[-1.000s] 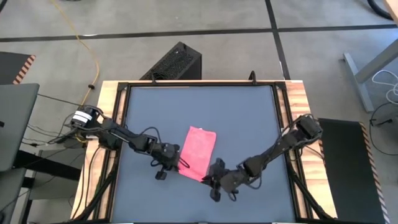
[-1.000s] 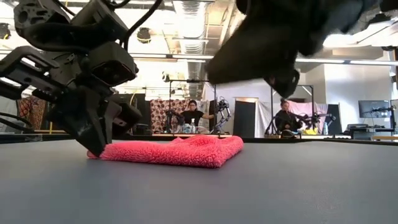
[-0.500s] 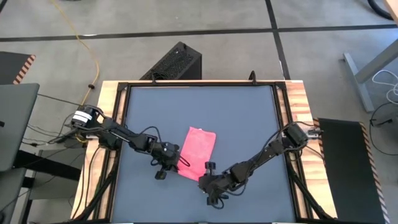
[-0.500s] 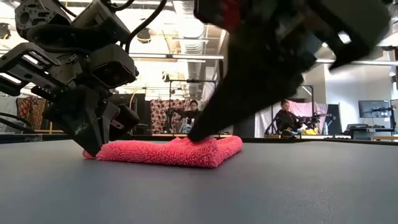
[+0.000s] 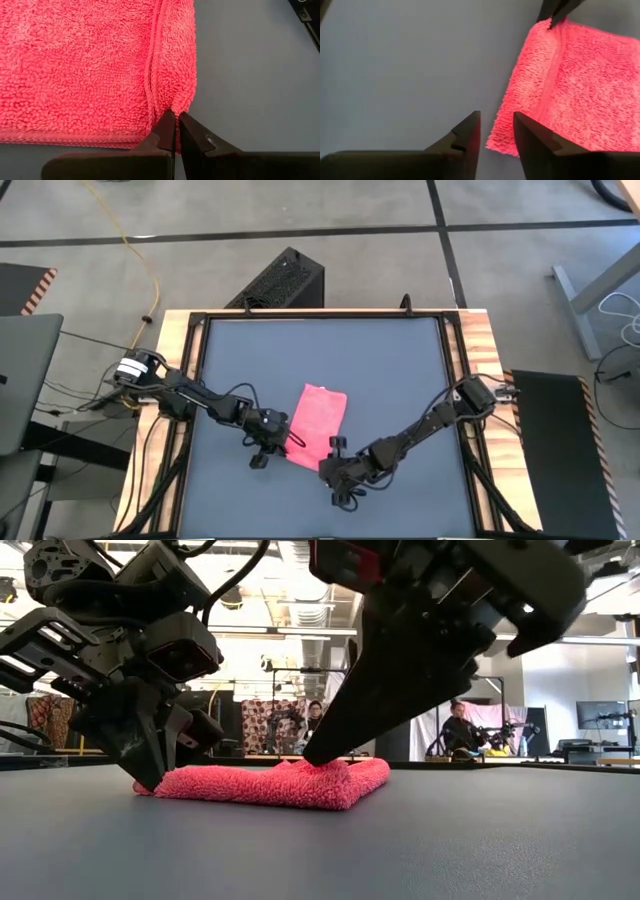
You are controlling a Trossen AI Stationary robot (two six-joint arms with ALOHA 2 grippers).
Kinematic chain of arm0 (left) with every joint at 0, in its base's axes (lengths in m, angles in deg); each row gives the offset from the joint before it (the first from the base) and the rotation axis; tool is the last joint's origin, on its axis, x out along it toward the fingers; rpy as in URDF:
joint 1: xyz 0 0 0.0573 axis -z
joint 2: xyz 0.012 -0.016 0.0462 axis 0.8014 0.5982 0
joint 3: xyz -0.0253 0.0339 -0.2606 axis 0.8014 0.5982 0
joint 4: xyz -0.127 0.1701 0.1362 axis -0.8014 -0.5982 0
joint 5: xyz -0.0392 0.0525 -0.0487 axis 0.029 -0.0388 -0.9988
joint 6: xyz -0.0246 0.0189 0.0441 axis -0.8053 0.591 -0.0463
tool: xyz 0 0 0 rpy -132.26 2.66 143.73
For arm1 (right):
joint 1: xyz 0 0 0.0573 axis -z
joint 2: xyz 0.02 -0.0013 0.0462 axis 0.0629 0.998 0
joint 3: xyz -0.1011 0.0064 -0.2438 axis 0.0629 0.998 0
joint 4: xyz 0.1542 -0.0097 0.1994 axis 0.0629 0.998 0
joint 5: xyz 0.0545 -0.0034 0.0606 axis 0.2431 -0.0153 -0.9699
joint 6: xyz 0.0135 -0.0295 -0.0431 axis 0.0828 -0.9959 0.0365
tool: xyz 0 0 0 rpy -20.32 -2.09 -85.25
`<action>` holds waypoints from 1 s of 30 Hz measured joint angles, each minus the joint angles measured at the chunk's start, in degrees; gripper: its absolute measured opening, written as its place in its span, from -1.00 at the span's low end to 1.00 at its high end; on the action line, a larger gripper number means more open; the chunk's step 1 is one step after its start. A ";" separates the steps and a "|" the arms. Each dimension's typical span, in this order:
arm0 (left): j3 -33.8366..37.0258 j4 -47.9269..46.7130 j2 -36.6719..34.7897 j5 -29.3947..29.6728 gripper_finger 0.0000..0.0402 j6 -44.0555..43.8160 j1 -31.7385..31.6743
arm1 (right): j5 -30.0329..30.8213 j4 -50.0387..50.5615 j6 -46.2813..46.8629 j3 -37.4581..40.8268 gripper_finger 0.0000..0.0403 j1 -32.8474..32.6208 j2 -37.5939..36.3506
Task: Roll towel
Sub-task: Roll the red microfiber cloth
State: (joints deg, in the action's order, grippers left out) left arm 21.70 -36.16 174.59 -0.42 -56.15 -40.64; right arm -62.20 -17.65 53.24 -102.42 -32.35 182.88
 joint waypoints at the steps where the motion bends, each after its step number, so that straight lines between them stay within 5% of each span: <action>1: 0.00 0.00 0.00 -0.02 -1.00 -0.06 0.00 | 0.02 0.17 0.13 0.00 -0.18 0.03 0.00; 10: -0.01 -0.14 0.00 0.07 -1.00 -0.28 0.02 | -0.41 2.47 0.54 0.00 0.00 0.27 0.13; 25: -0.02 -0.39 -0.02 -0.45 -1.00 -1.02 0.02 | -0.40 2.37 8.14 -0.24 -0.21 -0.13 4.26; 30: 0.02 -1.10 0.10 -7.18 -1.00 -1.92 -0.64 | -0.25 2.95 15.77 -0.20 -0.48 0.01 4.09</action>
State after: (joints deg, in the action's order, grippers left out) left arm 21.72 -37.26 174.69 -7.60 -58.06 -41.28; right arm -62.46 -14.70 69.01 -102.62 -32.34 186.97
